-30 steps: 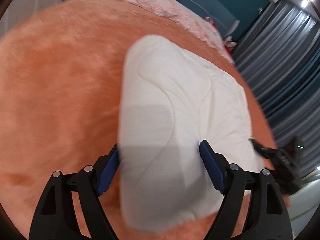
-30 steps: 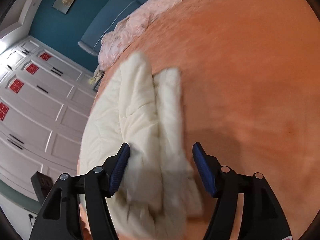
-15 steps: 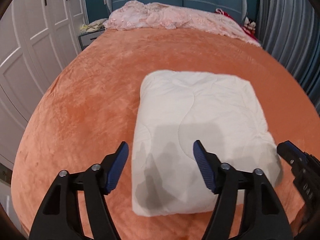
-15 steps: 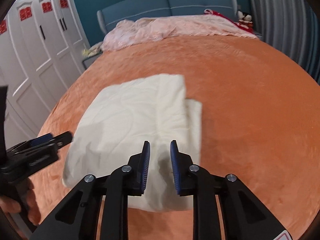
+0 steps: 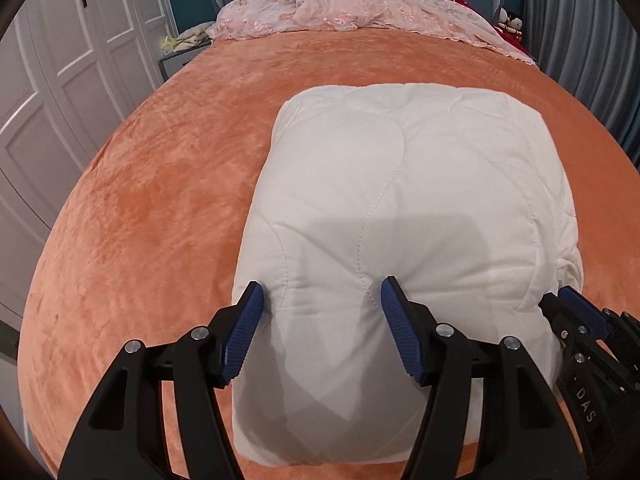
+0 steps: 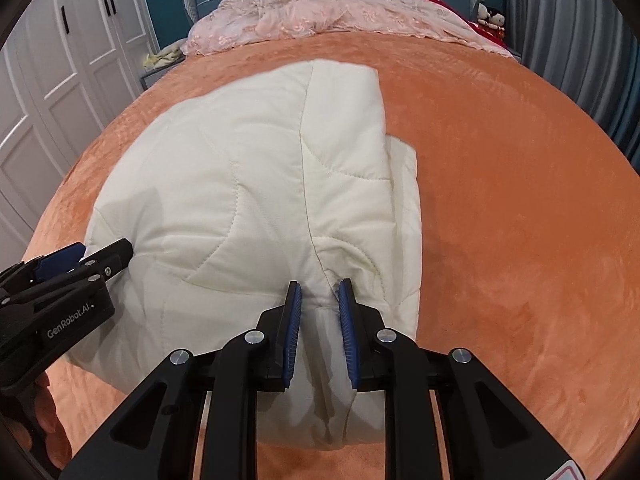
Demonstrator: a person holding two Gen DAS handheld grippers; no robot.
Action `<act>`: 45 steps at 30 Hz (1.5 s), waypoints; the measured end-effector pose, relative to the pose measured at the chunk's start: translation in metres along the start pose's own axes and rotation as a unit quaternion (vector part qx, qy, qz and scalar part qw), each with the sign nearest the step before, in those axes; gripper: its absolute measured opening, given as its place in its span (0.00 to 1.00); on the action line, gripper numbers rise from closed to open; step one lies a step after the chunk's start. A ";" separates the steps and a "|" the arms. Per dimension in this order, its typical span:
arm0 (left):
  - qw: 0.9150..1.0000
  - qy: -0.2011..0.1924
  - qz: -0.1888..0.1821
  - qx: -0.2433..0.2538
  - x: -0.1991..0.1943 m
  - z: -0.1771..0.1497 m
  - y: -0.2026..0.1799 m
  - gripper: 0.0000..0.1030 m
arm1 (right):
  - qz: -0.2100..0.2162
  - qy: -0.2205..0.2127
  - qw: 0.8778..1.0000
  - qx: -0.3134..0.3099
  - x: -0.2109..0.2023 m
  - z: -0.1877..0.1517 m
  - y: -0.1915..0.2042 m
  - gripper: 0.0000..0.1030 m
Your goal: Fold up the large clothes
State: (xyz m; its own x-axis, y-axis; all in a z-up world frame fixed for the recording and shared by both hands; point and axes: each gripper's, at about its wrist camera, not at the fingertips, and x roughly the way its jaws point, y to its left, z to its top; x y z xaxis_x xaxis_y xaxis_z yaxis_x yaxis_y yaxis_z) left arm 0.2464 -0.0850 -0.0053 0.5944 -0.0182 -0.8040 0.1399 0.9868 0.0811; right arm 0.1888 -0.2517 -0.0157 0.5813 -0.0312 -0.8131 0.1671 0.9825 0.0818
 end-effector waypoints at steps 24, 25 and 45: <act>0.999 -0.004 0.038 0.008 0.010 -0.006 -0.015 0.59 | -0.004 0.028 1.000 0.008 0.019 0.006 0.003 0.17; 0.999 -0.002 0.037 0.007 0.010 -0.006 -0.014 0.59 | -0.001 0.031 0.999 0.008 0.016 0.010 0.003 0.17; 0.999 -0.022 0.035 0.013 0.045 0.073 -0.016 0.60 | 0.008 0.025 0.998 0.062 0.064 0.089 -0.019 0.12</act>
State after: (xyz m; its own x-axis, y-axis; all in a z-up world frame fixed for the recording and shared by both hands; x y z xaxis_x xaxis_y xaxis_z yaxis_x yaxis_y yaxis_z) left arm 0.3288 -0.1131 -0.0002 0.6372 0.0434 -0.7694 0.1172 0.9814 0.1524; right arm 0.2933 -0.2886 -0.0179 0.5447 -0.0031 -0.8386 0.2568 0.9526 0.1633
